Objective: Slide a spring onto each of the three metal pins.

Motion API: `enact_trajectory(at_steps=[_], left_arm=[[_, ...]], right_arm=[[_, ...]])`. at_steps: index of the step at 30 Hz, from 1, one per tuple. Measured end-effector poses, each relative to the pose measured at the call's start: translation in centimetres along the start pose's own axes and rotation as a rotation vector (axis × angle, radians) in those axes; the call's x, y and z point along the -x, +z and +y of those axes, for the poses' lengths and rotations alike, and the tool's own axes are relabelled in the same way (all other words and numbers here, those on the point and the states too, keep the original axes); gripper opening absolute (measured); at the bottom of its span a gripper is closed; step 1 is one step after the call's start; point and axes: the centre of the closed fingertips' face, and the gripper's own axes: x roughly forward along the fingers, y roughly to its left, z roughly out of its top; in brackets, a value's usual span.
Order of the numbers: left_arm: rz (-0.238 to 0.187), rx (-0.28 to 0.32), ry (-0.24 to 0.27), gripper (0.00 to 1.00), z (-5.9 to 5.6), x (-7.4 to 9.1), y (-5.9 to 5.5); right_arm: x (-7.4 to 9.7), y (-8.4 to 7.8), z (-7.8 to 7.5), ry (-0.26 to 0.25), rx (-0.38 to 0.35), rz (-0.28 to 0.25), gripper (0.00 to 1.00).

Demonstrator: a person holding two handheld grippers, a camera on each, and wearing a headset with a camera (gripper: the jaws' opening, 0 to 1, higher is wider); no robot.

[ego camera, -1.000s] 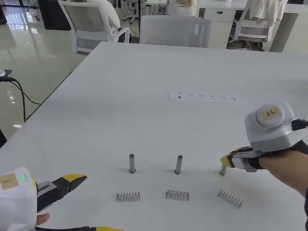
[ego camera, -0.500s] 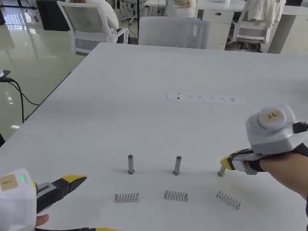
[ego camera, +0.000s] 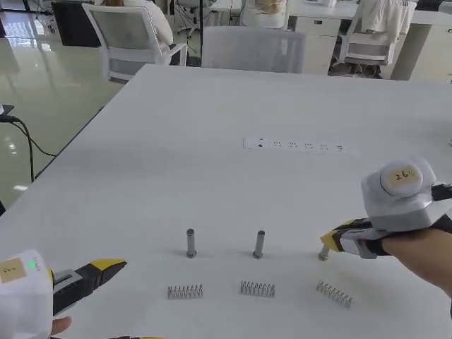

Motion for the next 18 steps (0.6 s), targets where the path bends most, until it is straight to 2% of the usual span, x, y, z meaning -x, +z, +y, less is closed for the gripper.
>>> enact_trajectory(at_steps=[9, 18], left_arm=[[-0.003, 0.001, 0.0, 0.84, 0.0, 0.0, 0.1], [-0.004, 0.004, -0.001, 0.84, 0.1, -0.1, -0.1]], right_arm=[[1.1, -0.1, -0.5, -0.018, 0.011, -0.024, 0.16], [2.4, -0.6, 0.1, -0.007, 0.004, -0.03, 0.16]])
